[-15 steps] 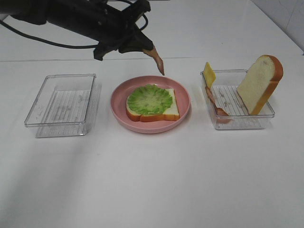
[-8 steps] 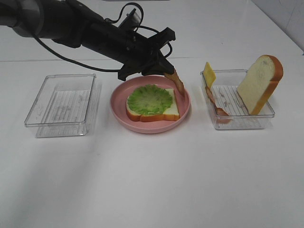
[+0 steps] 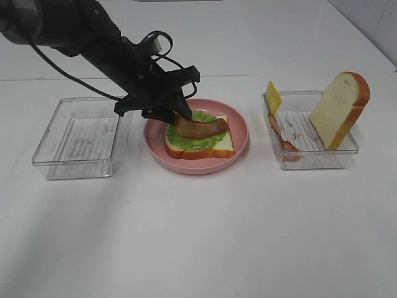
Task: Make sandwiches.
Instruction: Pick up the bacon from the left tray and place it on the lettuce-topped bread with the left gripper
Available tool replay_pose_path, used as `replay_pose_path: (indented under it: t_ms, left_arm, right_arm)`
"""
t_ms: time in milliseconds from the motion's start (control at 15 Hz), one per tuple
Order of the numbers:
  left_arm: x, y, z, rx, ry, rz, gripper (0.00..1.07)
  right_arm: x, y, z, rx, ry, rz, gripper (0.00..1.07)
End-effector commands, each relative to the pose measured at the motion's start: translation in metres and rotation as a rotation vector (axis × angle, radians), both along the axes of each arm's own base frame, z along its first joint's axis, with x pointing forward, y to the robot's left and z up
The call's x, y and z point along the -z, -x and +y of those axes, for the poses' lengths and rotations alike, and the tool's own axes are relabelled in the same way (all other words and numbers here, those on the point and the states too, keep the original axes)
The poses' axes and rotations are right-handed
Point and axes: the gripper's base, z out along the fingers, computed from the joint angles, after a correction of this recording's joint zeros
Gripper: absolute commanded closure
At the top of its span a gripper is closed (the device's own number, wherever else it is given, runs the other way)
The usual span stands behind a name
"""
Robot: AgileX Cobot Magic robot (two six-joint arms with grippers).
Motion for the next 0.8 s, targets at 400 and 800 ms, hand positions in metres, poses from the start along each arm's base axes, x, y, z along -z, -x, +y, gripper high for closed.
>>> replay_pose_path:
  t_ms: [400, 800]
  left_arm:
    - [-0.070, 0.018, 0.020, 0.199, -0.226, -0.186, 0.22]
    - [-0.171, 0.073, 0.058, 0.195, -0.392, -0.188, 0.22]
  right_arm:
    - [-0.001, 0.002, 0.000, 0.006, 0.006, -0.023, 0.19]
    - [-0.001, 0.002, 0.000, 0.006, 0.006, -0.023, 0.19]
